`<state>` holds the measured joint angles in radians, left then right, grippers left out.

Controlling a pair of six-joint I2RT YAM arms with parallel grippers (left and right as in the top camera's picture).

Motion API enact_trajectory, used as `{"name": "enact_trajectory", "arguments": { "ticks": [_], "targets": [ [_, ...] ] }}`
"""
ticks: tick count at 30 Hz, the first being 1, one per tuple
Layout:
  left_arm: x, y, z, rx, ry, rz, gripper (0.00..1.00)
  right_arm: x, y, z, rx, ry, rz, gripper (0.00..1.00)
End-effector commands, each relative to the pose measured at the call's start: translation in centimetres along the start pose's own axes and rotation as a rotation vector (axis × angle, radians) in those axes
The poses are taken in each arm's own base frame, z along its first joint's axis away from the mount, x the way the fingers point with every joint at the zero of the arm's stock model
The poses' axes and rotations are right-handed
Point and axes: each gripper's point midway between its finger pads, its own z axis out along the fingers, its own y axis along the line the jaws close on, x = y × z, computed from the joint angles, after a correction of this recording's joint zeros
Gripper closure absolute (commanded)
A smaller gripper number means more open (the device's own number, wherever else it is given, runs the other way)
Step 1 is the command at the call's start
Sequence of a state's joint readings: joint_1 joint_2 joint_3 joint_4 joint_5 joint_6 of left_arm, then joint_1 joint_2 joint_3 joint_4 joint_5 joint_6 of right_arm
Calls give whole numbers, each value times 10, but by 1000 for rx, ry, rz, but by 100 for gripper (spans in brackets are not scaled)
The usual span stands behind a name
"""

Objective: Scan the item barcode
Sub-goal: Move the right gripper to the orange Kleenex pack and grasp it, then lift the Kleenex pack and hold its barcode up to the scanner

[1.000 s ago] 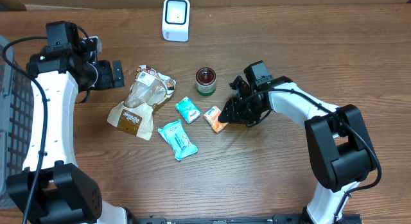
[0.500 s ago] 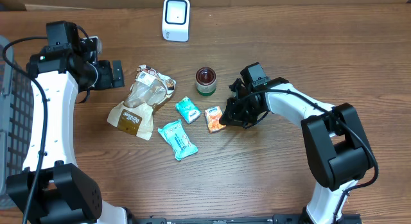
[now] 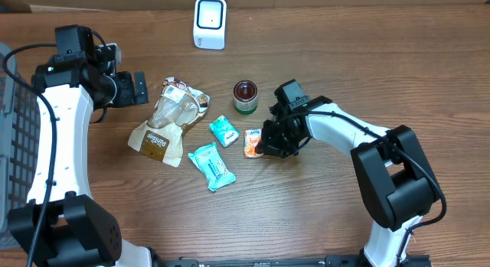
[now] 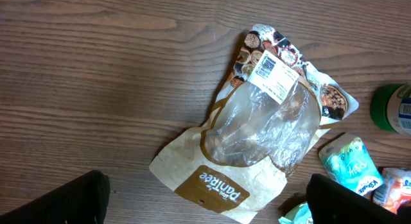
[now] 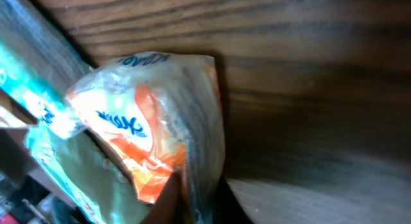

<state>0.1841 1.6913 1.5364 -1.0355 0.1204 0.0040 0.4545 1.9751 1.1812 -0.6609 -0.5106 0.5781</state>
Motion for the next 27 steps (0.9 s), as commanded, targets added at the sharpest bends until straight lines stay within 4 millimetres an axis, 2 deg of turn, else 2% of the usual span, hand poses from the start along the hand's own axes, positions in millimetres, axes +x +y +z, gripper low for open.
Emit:
{"name": "enact_trajectory", "arguments": {
  "ticks": [1,4,7,8,9,13,16,19,21,27],
  "targets": [
    [-6,0,-8,1,-27,18,0,-11,-12,4,84,-57,101,96],
    [-6,0,-8,1,-27,17,0,-10,-9,5,70,-50,93,96],
    [-6,0,-8,1,-27,18,0,-7,17,-4,-50,-22,-40,96],
    [-6,0,-8,1,-27,18,0,-1,46,-23,-182,-9,-142,96],
    [-6,0,-8,1,-27,18,0,3,62,-37,-258,-4,-192,96],
    [-6,0,-8,1,-27,18,0,24,125,-106,-576,-10,-380,96],
    [-6,0,-8,1,-27,17,0,46,164,-168,-806,12,-479,96],
    [-6,0,-8,1,-27,18,0,63,196,-221,-952,46,-513,96],
    [-6,0,-8,1,-27,18,0,67,212,-247,-1006,32,-523,96],
    [-6,0,-8,1,-27,17,0,77,237,-295,-1120,35,-471,96]
  ]
}}
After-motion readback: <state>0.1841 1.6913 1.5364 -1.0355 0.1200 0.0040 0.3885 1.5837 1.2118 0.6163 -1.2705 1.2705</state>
